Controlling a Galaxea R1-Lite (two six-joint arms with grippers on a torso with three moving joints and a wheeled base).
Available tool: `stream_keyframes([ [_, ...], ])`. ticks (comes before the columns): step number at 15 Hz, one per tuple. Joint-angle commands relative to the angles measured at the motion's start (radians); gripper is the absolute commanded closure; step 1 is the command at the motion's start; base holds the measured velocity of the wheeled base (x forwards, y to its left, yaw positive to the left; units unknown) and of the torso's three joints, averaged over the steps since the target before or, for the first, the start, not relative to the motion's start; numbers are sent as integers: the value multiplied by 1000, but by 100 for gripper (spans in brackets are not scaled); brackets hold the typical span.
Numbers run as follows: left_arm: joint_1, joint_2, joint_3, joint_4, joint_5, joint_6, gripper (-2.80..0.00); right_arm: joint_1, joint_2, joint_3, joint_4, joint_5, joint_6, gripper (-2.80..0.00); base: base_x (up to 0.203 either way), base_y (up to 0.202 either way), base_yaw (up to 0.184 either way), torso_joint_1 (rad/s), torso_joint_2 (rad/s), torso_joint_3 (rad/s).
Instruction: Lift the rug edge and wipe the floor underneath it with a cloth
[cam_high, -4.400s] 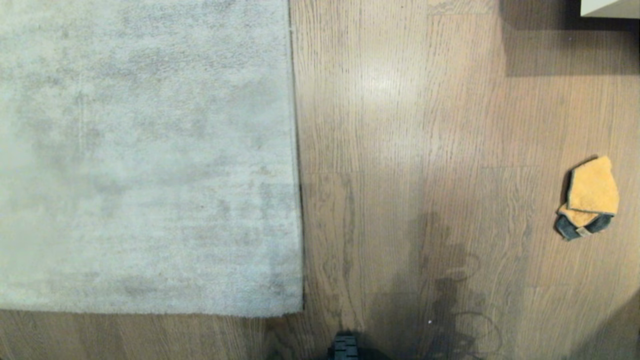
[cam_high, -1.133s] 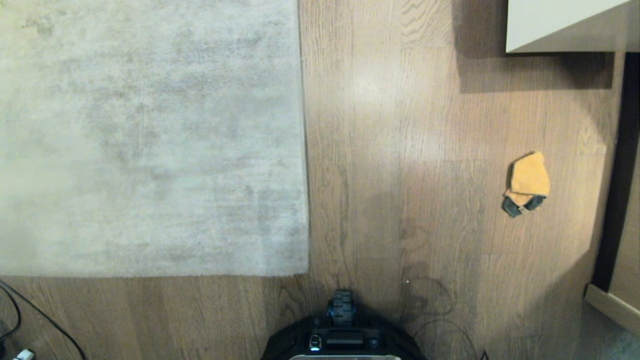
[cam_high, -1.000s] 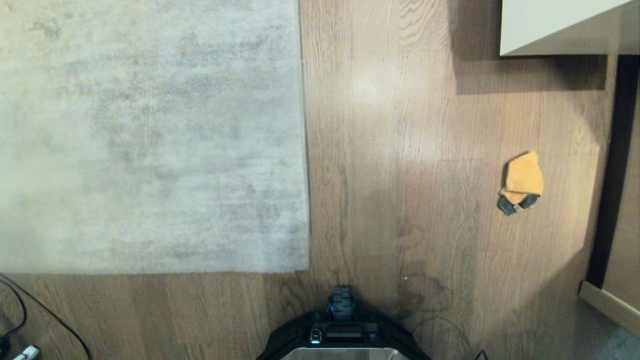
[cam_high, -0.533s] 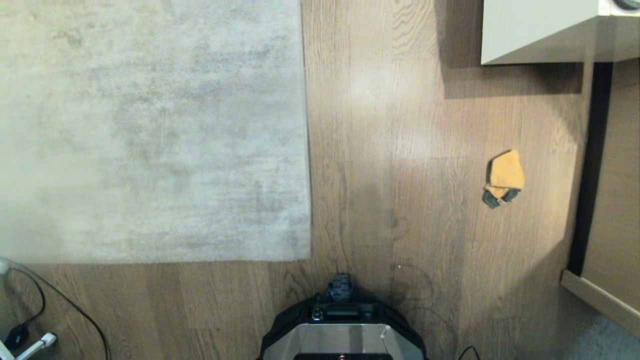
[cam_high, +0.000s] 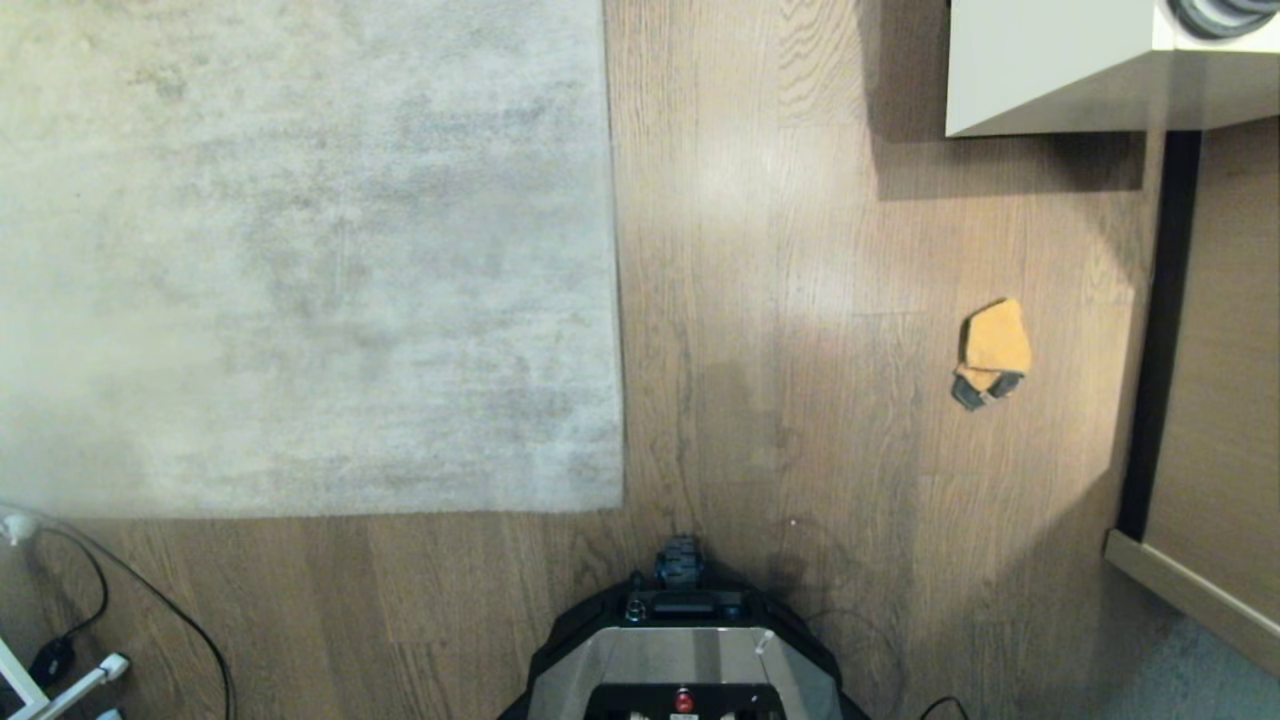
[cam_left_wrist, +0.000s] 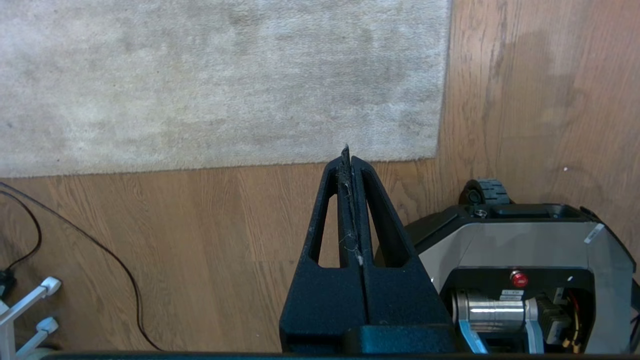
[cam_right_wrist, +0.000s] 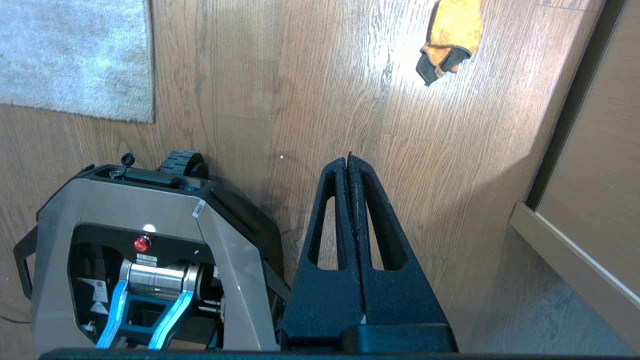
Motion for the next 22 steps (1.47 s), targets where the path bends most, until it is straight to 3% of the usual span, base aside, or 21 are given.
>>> stream_keyframes([
  [1,0,0,0,0,-1,0,0,0,1,0,0,1,-2,0,0,0,0,0,0,0],
  [22,0,0,0,-2,-2,-3,0,0,1,0,0,1,-1,0,0,0,0,1,1,15],
])
